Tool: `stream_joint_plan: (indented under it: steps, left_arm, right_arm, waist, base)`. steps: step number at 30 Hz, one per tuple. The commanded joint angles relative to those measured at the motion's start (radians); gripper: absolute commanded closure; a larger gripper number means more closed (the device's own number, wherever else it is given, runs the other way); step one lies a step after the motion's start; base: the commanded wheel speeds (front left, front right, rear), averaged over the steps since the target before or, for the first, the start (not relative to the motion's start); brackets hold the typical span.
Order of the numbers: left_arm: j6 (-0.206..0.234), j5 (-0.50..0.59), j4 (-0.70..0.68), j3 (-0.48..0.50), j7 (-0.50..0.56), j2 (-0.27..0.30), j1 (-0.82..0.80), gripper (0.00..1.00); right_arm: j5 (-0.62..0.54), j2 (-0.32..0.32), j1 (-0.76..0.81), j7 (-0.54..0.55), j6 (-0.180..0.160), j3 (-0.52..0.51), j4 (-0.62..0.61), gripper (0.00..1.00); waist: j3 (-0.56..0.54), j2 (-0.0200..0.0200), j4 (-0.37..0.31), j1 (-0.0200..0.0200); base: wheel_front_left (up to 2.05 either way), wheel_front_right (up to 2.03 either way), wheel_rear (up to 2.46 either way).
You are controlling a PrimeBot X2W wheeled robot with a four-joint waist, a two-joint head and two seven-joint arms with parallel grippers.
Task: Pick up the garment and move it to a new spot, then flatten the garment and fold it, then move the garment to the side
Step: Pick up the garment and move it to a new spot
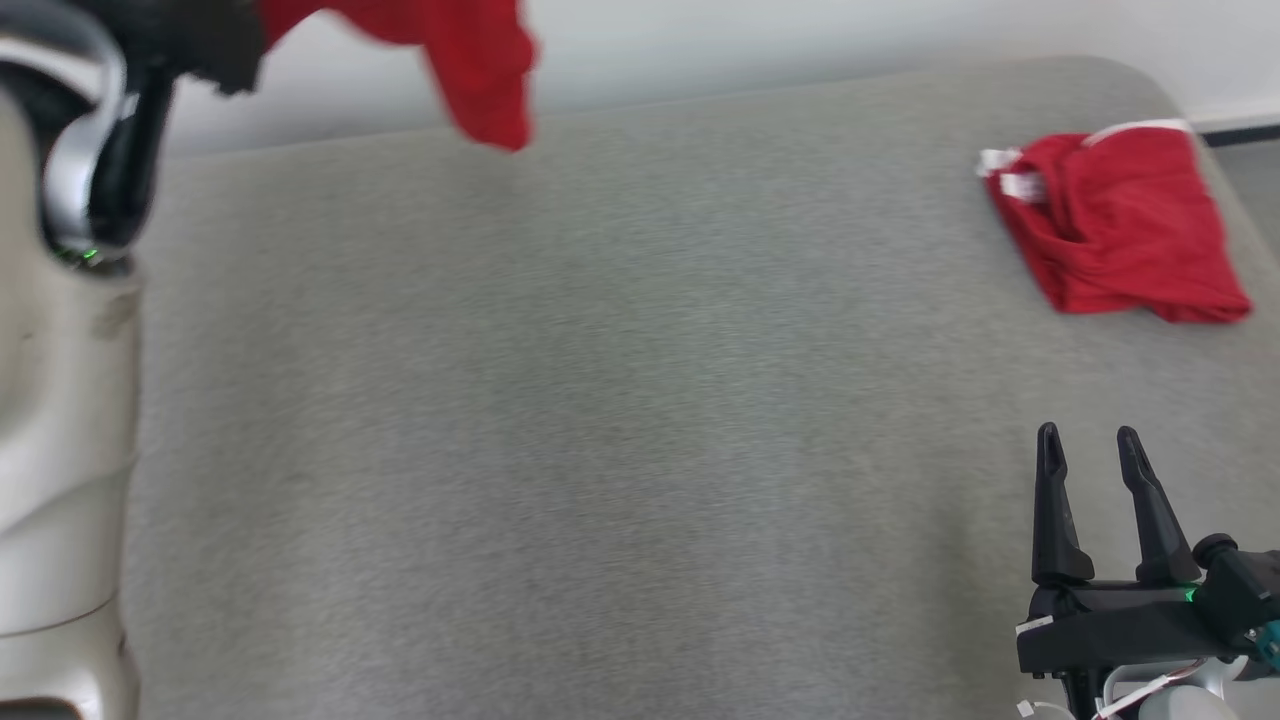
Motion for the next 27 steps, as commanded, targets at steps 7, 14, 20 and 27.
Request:
stream_joint_plan:
  steps: [7,14,20,27]
  left_arm:
    - [-0.003,-0.040,0.011,-0.098,0.013,-0.095,-0.026,1.00]
    - [0.000,-0.059,0.035,-0.161,-0.030,-0.134,0.136,1.00]
    - [0.017,-0.068,-0.001,-0.188,-0.091,-0.125,0.362,1.00]
    - [0.055,-0.095,-0.042,-0.177,-0.123,-0.067,0.660,1.00]
  right_arm:
    - [0.014,0.028,0.010,-0.004,-0.003,-0.011,-0.012,0.00]
    - [0.010,0.037,0.016,-0.005,-0.003,-0.028,-0.021,0.00]
    - [-0.006,0.030,0.020,-0.005,-0.003,-0.041,-0.022,0.00]
    - [-0.017,0.015,0.033,-0.005,-0.003,-0.024,-0.018,0.00]
  waist:
    - [0.005,0.0001,-0.168,0.0001]
    - [0.029,0.0001,-0.169,0.0001]
    - [0.019,0.0001,-0.103,0.0001]
    - [-0.009,0.0001,-0.021,0.0001]
  base:
    - [0.00,0.00,0.00]
    - [0.00,0.00,0.00]
    - [0.00,0.00,0.00]
    - [0.00,0.00,0.00]
